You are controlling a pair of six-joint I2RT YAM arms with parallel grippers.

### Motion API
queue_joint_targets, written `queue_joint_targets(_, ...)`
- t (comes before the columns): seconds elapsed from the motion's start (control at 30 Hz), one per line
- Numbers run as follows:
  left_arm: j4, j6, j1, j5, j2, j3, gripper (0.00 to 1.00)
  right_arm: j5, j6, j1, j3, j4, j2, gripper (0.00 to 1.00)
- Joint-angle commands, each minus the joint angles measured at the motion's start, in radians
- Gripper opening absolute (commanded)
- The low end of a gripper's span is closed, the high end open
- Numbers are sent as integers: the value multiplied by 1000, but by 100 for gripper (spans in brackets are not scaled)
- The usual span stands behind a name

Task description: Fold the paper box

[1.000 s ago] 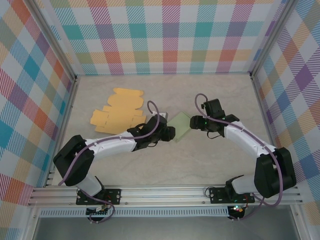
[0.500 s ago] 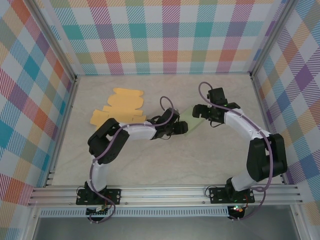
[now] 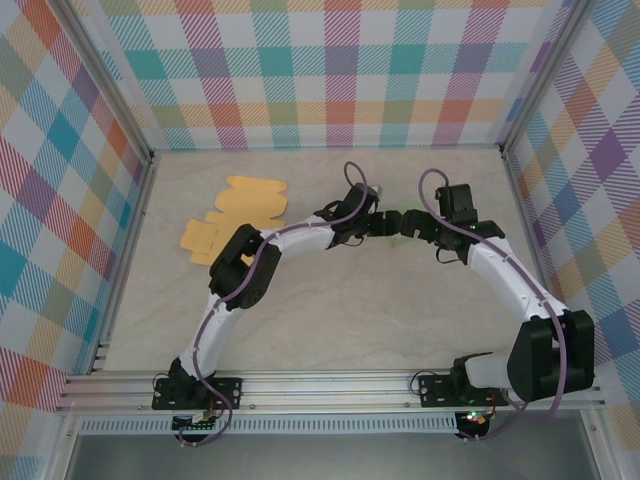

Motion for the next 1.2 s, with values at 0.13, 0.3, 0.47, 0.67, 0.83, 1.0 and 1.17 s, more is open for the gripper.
queue_joint_targets(0.13, 45, 87, 37, -101, -190, -132, 100, -151, 71, 12, -16, 14, -54, 100)
queue_joint_targets(0.3, 97, 142, 46, -376, -549, -455, 100, -172, 146, 138, -15, 34, -26, 100)
queue_joint_targets(0.47, -39, 161, 59, -649, -919, -687, 100, -197, 227, 297, 27, 116, 65, 100)
queue_joint_targets(0.67, -249, 109, 85, -893, -1306, -882, 100, -242, 266, 454, 163, 181, 272, 89)
queue_joint_targets(0.83, -432, -81, 118, -1025, -1541, -1006, 100, -317, 284, 519, 300, 215, 474, 87)
queue_joint_targets(1.0, -487, -143, 124, -1021, -1733, -1136, 100, -379, 286, 540, 462, 201, 676, 80)
queue_joint_targets(1.17, -517, -198, 124, -988, -1852, -1234, 100, -396, 277, 540, 610, 167, 827, 73)
